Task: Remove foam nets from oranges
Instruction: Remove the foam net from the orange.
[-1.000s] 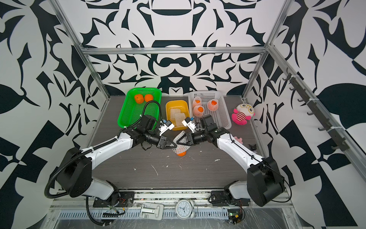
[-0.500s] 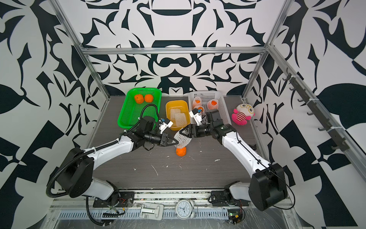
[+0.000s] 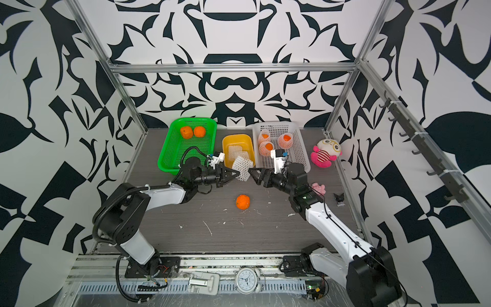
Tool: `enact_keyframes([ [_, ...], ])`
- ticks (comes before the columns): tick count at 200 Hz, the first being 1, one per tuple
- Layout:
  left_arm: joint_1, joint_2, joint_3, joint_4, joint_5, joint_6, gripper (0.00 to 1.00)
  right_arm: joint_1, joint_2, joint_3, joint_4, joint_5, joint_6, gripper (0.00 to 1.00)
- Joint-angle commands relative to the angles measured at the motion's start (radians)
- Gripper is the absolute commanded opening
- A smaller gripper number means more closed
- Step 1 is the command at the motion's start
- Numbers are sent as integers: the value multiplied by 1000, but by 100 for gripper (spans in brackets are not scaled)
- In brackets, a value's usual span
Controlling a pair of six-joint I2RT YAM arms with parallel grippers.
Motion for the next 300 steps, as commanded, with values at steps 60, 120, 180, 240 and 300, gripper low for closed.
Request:
enact_keyframes([
  [60,-1,58,-24,344,-62,-204,13,19,247,62,342,17,184,85],
  [120,-2,26,-50,323,-80,-177,13,56,354,101,493,-34,263,45],
  [180,2,-95,-73,48,-106,8,51,56,316,141,274,-11,174,19],
  [240,37,-373,34,-796,-326,540,99,55,402,371,-183,42,-110,15],
  [300,44,-407,175,-1129,-520,794,99,69,622,603,-284,52,-149,14],
])
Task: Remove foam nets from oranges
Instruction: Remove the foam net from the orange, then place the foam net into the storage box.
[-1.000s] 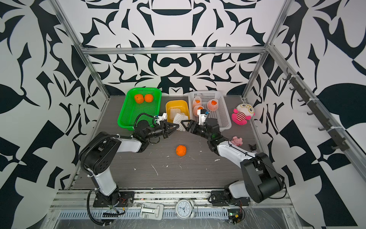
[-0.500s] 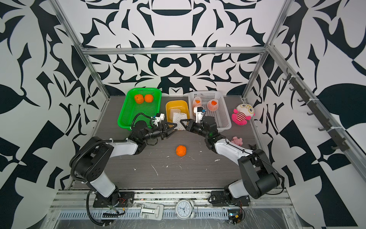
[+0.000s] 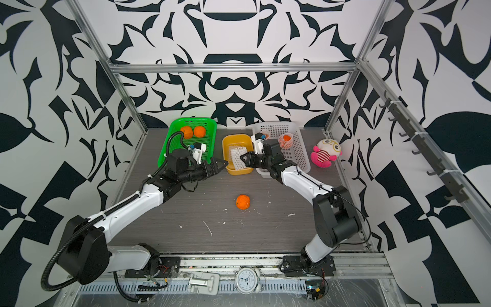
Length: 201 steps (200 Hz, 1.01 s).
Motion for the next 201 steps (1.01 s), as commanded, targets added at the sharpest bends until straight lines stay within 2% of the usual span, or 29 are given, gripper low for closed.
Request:
enact_keyframes([
  [1,4,-6,46,-222,-111,162,99,13,70,111,-70,14,-38,14],
  [39,4,1,69,-265,-152,211,99,58,201,239,-129,92,-28,15],
  [112,3,27,68,-263,-139,227,99,106,290,281,-167,320,-57,17],
  [201,3,34,25,-199,-97,196,99,130,364,366,-150,383,-61,18],
])
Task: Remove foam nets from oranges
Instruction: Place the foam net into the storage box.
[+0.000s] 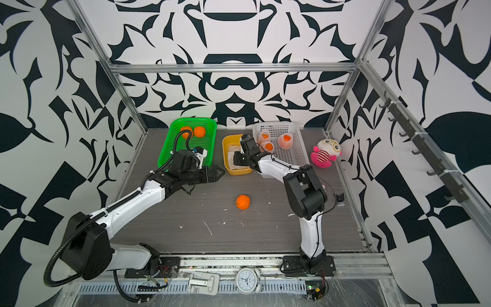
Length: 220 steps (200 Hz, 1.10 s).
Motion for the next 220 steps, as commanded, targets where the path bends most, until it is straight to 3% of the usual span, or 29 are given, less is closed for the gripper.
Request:
enact_keyframes([
  [1,2,-3,-19,31,15,-6,99,17,13,54,14,32,-14,19],
  [46,2,0,-14,32,19,-7,99,37,37,58,-15,38,-19,27],
  [128,2,9,-11,38,19,-3,99,37,-50,100,-120,68,-69,59],
  [188,3,8,-22,23,10,1,99,37,-90,112,-141,57,-68,66],
  [220,0,14,13,-74,2,14,99,42,-190,89,-167,53,-74,71],
])
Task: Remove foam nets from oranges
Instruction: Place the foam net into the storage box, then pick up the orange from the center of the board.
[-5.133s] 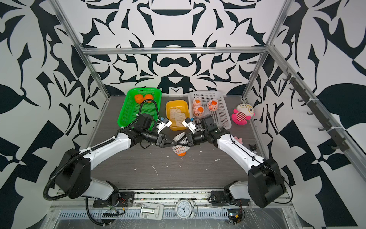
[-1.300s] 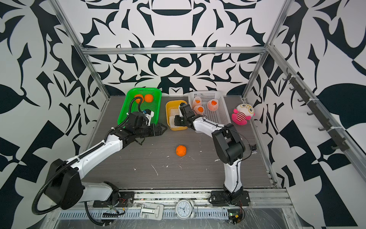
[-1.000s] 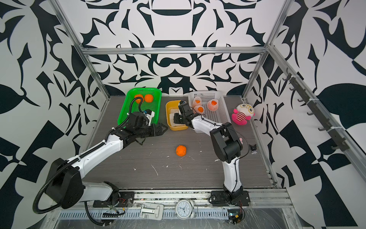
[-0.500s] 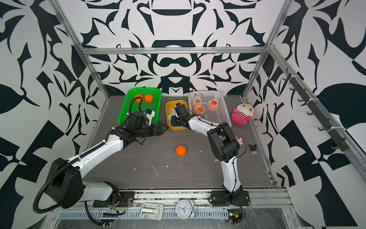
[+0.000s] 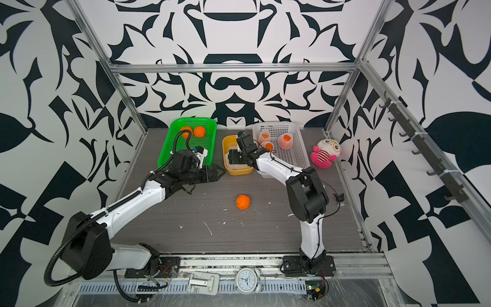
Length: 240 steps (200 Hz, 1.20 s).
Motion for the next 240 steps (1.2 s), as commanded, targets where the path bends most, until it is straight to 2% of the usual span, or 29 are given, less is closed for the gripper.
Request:
enact_keyframes([
  [1,0,13,18,-88,-5,18,99,6,-131,14,-14,4,-11,71],
  [39,-57,19,60,-219,-18,52,99,9,-357,-206,15,39,-3,77],
  [43,-68,20,66,-229,-20,56,99,9,-385,-238,15,45,-4,85],
  [64,-136,31,94,-288,-43,90,100,9,-542,-404,18,68,2,97],
  [102,-262,98,148,-378,-50,131,99,9,-801,-669,-32,121,32,99],
  [139,-319,191,208,-405,-24,204,100,7,-997,-892,-36,166,78,99],
  [188,-332,344,289,-379,7,277,99,1,-1134,-1037,-11,190,110,99],
  [240,-331,462,327,-335,7,289,100,-6,-1135,-1063,7,173,112,99],
])
